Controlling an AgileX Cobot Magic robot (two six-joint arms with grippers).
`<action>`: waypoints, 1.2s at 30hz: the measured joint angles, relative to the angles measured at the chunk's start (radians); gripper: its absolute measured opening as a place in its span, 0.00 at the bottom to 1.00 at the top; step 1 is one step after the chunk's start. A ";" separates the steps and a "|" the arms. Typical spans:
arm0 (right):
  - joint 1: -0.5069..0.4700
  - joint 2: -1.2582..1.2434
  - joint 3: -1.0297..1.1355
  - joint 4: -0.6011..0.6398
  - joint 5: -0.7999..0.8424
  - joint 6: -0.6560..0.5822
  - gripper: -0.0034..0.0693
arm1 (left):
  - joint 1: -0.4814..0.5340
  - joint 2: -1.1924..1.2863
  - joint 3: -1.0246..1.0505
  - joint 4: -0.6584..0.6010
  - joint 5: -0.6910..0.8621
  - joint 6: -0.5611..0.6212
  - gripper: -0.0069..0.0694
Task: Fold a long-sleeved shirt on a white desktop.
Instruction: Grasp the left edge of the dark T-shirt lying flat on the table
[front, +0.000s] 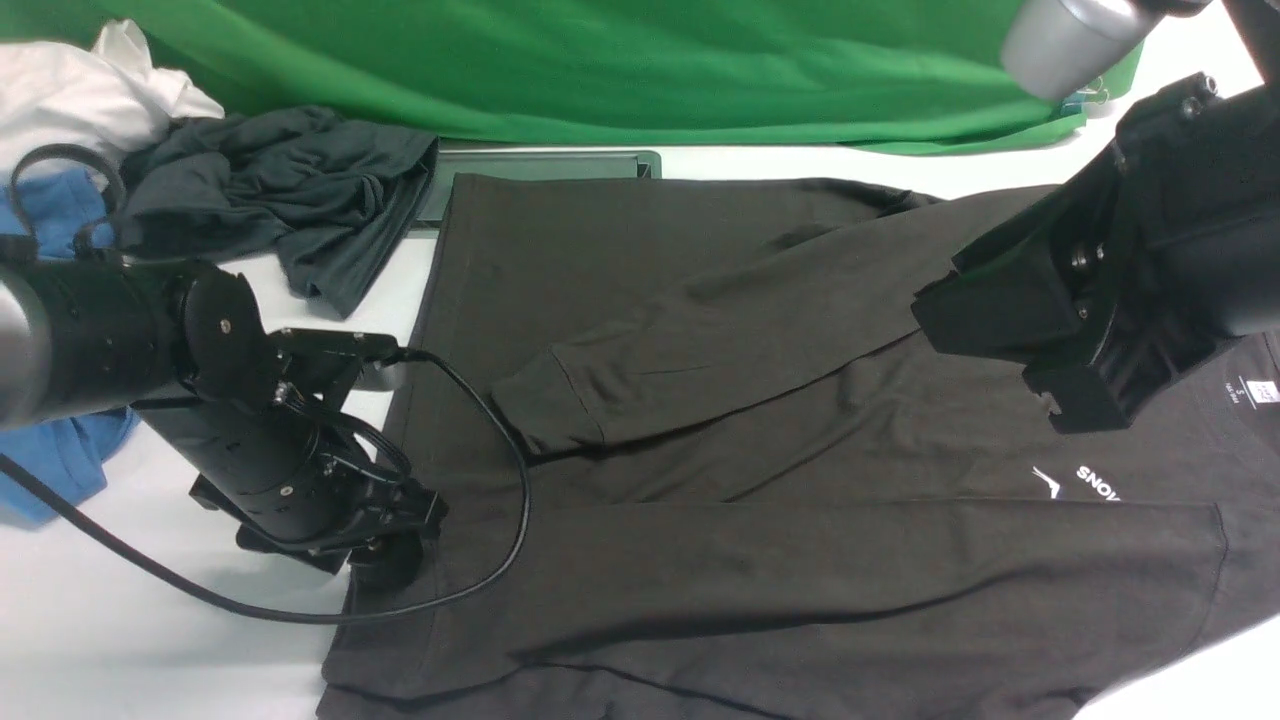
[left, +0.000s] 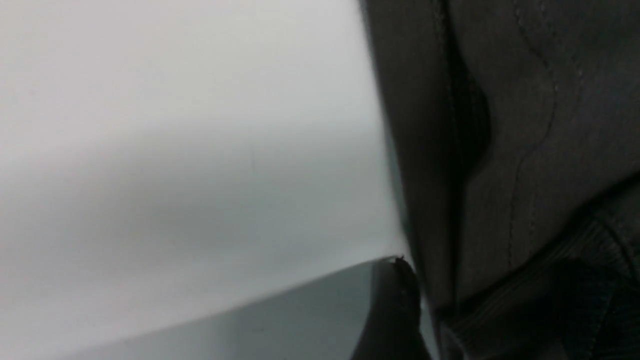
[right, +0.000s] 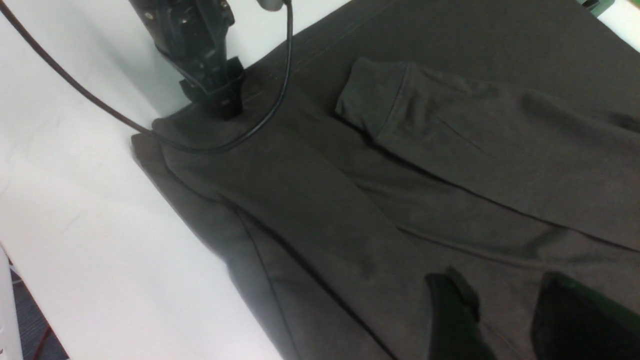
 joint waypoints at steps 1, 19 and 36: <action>0.000 0.000 0.000 0.000 0.000 0.000 0.38 | 0.000 0.000 0.000 -0.005 0.001 0.000 0.61; 0.000 0.001 0.000 0.000 -0.030 0.001 0.38 | 0.000 0.000 -0.003 -0.020 0.047 0.014 0.17; 0.000 0.001 0.000 0.000 -0.041 0.001 0.38 | 0.000 0.000 -0.166 -0.014 0.271 0.015 0.17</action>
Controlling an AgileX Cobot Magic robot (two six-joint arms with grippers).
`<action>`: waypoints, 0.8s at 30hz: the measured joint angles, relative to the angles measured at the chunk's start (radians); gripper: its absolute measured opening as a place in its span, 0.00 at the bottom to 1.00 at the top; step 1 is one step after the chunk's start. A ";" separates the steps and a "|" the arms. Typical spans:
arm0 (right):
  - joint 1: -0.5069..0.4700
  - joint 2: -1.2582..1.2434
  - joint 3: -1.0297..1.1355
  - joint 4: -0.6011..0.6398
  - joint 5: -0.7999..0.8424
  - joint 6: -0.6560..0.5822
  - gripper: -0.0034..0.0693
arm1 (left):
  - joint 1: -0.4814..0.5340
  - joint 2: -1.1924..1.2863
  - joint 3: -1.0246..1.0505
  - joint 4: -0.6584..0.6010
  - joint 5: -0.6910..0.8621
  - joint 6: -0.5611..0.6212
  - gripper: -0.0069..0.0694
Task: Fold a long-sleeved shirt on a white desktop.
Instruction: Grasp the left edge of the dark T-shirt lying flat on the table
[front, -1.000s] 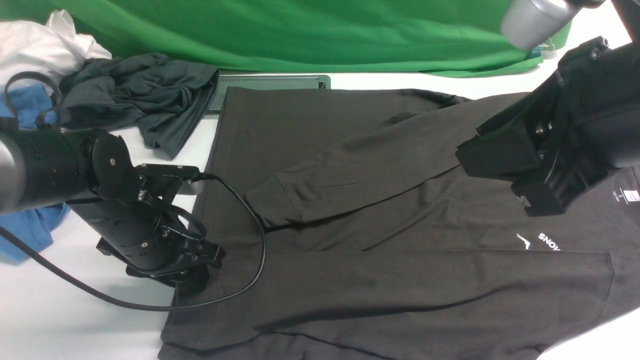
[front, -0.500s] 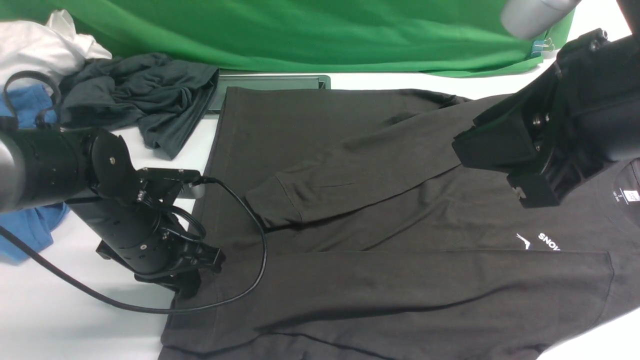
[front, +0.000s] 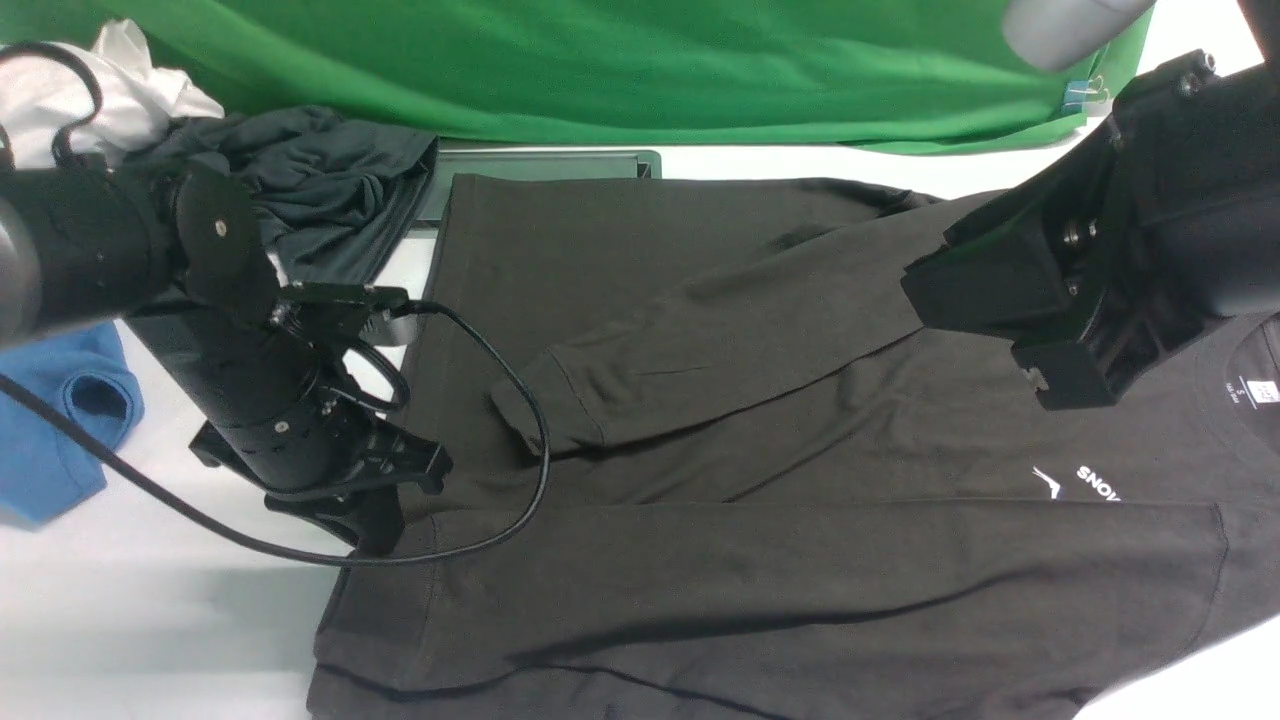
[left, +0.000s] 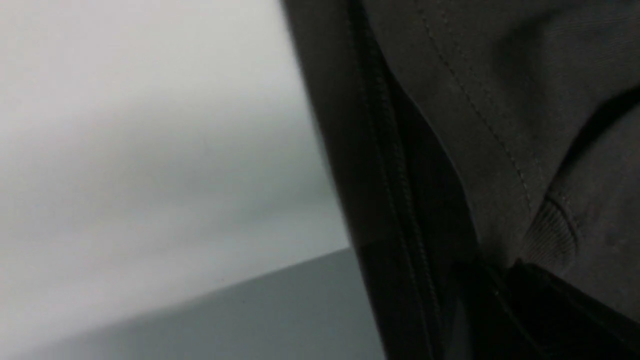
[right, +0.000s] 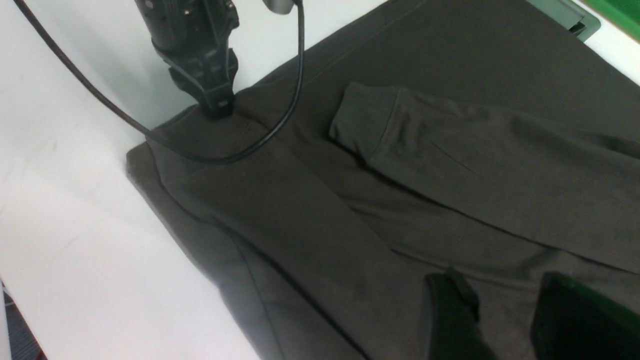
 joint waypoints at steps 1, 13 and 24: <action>0.000 0.000 0.000 0.000 0.000 0.000 0.38 | 0.000 0.000 -0.003 -0.001 0.007 0.000 0.17; 0.000 0.000 0.000 0.000 -0.004 0.000 0.38 | 0.000 0.000 -0.004 -0.007 0.038 -0.001 0.33; 0.000 0.000 0.000 0.000 -0.004 0.000 0.38 | 0.000 0.000 -0.004 -0.007 0.028 0.007 0.72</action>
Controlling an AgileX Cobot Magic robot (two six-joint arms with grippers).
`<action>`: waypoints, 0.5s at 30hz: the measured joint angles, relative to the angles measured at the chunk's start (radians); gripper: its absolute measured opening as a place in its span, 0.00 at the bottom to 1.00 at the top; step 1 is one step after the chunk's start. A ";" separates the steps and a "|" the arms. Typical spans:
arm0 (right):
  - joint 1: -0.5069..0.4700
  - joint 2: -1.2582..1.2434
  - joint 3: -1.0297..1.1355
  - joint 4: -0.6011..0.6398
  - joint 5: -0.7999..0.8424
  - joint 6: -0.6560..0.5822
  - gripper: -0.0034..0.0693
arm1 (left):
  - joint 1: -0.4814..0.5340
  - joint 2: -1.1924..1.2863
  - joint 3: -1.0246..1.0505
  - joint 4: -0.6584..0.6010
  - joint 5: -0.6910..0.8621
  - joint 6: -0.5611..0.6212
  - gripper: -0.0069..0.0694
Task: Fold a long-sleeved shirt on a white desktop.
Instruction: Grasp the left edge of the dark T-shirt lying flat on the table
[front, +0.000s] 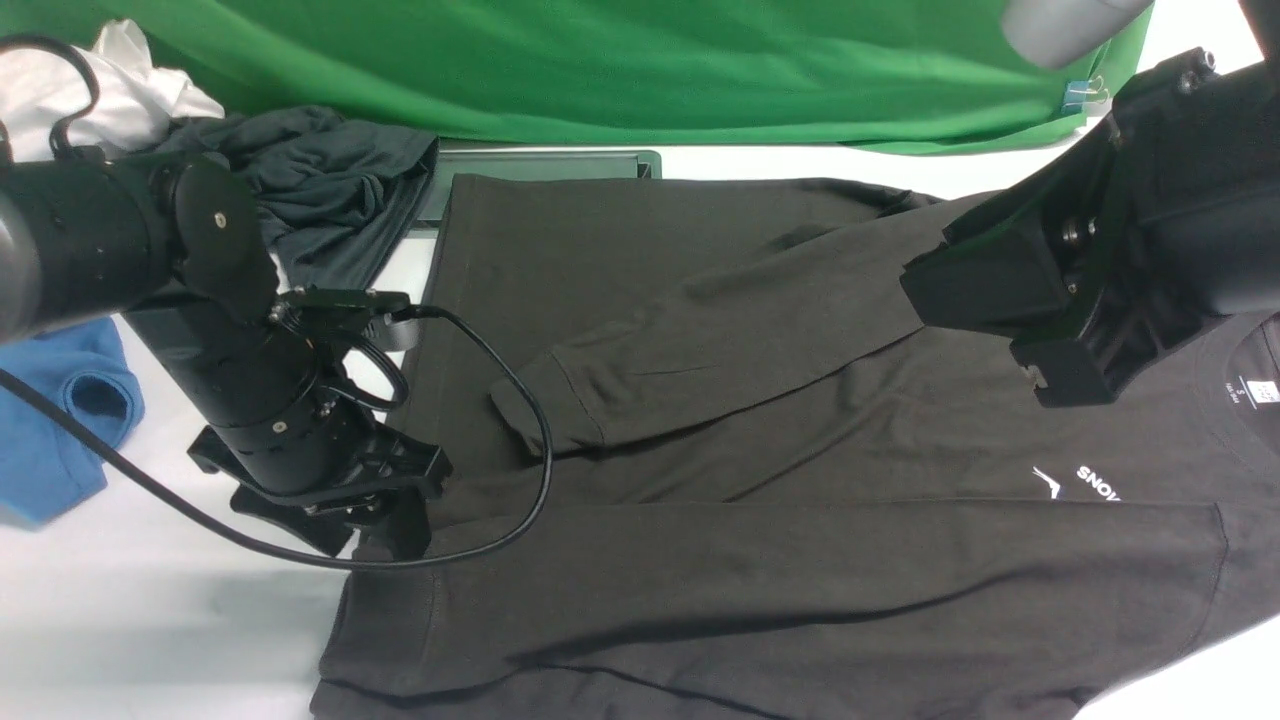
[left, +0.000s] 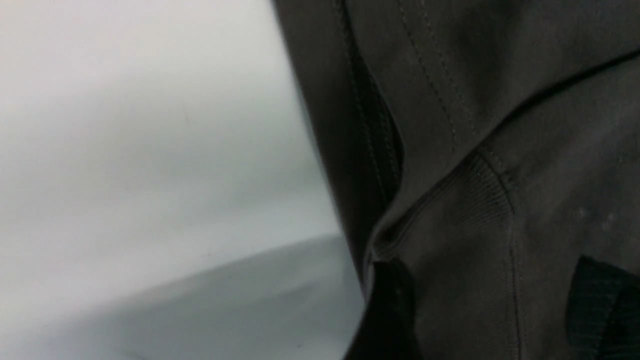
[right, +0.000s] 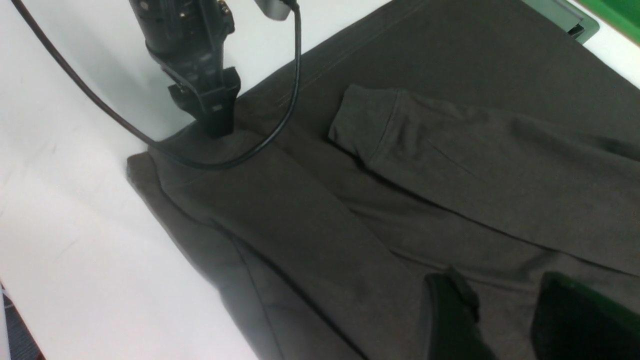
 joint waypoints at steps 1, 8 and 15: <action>0.000 0.000 0.000 0.000 0.000 0.000 0.38 | 0.000 0.000 0.000 0.000 -0.005 0.001 0.72; 0.000 0.000 0.000 0.000 0.000 0.000 0.38 | 0.000 0.008 0.000 0.022 -0.038 0.008 0.74; 0.000 0.000 0.000 0.001 0.004 0.001 0.38 | 0.000 0.029 0.068 0.027 -0.094 0.009 0.68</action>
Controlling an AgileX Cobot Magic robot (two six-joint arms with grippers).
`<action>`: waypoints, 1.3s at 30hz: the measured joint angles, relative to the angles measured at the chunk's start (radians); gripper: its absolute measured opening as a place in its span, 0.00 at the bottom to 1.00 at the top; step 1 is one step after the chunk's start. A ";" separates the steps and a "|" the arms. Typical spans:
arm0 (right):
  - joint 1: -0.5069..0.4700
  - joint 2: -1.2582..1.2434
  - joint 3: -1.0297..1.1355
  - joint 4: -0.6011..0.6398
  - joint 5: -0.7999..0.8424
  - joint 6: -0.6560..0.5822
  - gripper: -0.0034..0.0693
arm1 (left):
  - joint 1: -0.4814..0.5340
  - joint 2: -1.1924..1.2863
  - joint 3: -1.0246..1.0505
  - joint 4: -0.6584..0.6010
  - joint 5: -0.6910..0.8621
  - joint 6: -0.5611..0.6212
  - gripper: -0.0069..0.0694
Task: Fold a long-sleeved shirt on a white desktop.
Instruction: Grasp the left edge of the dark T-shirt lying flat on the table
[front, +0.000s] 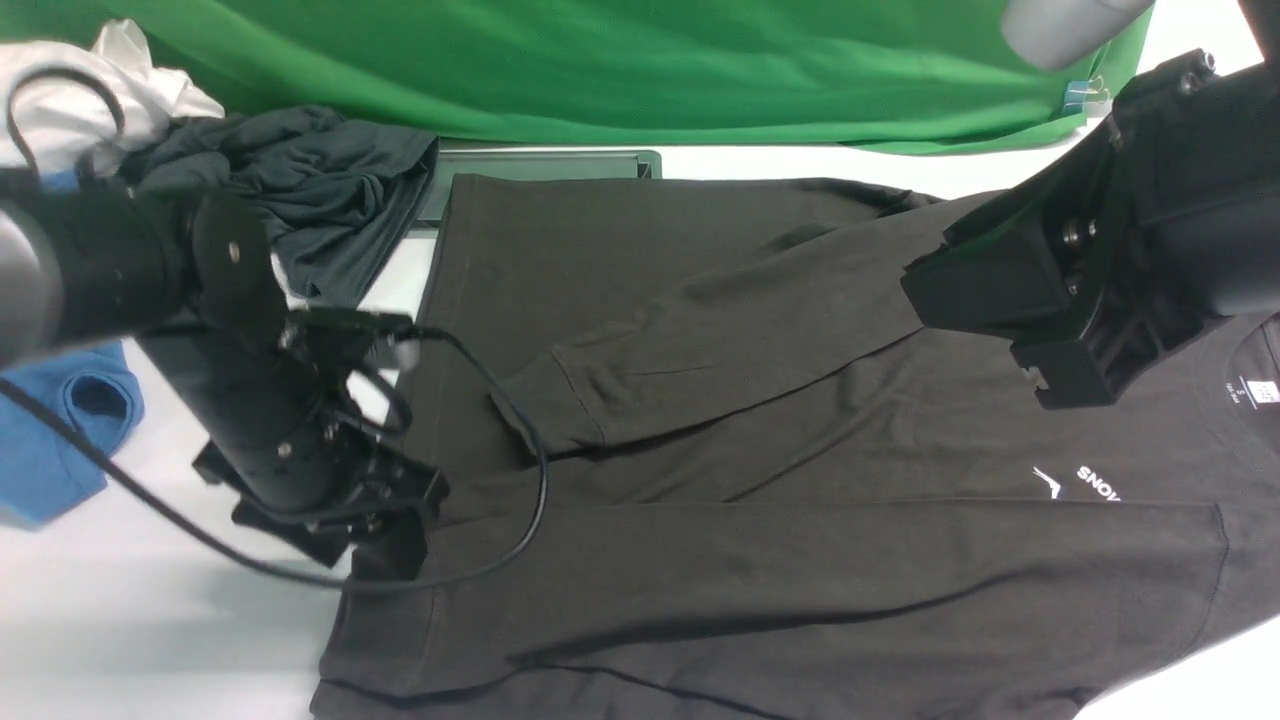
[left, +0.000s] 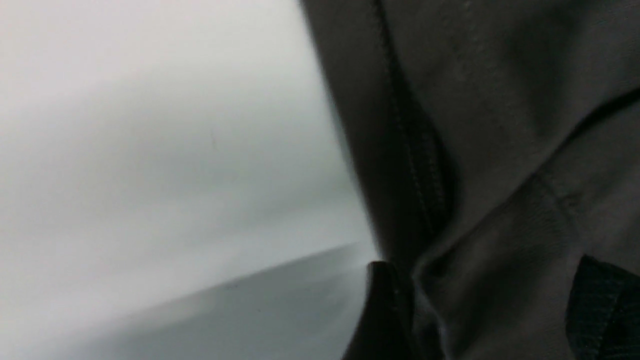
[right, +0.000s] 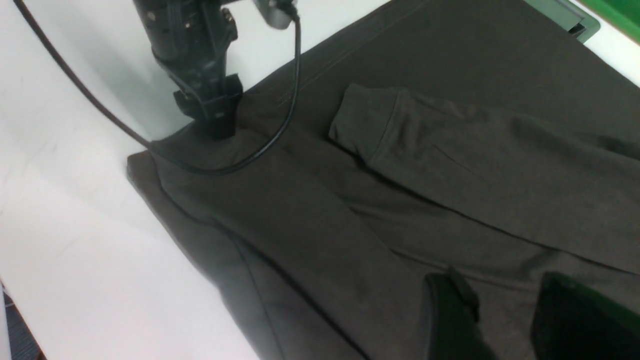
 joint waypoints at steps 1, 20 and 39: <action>0.000 0.000 0.000 0.000 0.000 0.000 0.38 | 0.000 0.001 0.016 0.000 -0.012 0.000 0.66; 0.000 0.000 0.000 0.000 0.000 0.000 0.38 | 0.000 -0.073 0.044 -0.001 -0.092 0.007 0.41; 0.000 0.000 0.000 0.000 -0.001 0.003 0.38 | 0.000 -0.056 0.071 0.060 -0.138 -0.042 0.41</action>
